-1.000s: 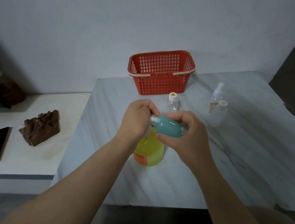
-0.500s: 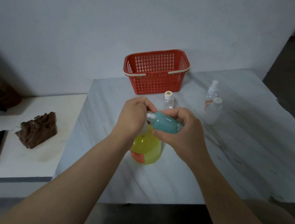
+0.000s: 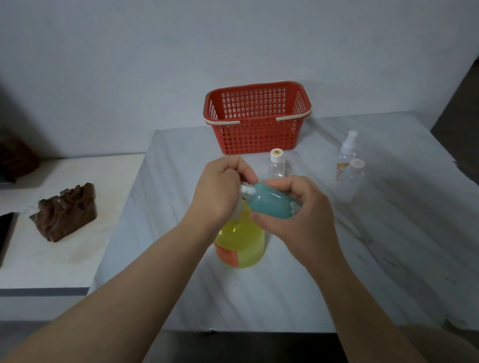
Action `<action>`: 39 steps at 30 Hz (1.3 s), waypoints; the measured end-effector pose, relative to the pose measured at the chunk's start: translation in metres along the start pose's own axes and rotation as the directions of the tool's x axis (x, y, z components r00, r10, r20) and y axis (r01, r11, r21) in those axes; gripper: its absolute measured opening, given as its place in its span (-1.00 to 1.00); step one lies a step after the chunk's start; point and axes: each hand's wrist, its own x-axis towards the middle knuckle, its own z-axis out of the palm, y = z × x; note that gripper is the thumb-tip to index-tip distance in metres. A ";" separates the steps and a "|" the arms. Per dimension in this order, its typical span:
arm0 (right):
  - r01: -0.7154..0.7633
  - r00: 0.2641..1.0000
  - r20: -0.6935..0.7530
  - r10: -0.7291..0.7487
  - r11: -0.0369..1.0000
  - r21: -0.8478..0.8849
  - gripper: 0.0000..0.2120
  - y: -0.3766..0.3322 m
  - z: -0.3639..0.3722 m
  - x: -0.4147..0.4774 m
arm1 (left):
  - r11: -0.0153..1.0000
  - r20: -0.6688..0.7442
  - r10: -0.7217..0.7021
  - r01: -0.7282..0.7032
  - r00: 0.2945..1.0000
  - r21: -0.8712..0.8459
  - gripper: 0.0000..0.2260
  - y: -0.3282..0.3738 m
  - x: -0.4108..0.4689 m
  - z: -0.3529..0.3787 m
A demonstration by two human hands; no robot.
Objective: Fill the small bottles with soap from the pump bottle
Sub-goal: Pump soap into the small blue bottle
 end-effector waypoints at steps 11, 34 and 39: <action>-0.029 1.000 0.002 0.029 1.000 0.005 -0.60 0.005 0.002 0.002 | 0.999 -0.022 0.034 -0.034 0.999 0.036 -0.70 -0.010 0.001 0.003; -0.001 1.000 -0.008 0.001 1.000 -0.012 -0.62 -0.001 0.001 0.001 | 0.997 0.074 -0.072 0.071 0.995 0.011 -0.68 0.004 -0.002 -0.005; -0.015 1.000 -0.008 0.015 1.000 -0.015 -0.60 0.004 0.002 0.002 | 0.999 0.053 -0.052 0.051 0.997 0.017 -0.68 -0.002 0.002 0.000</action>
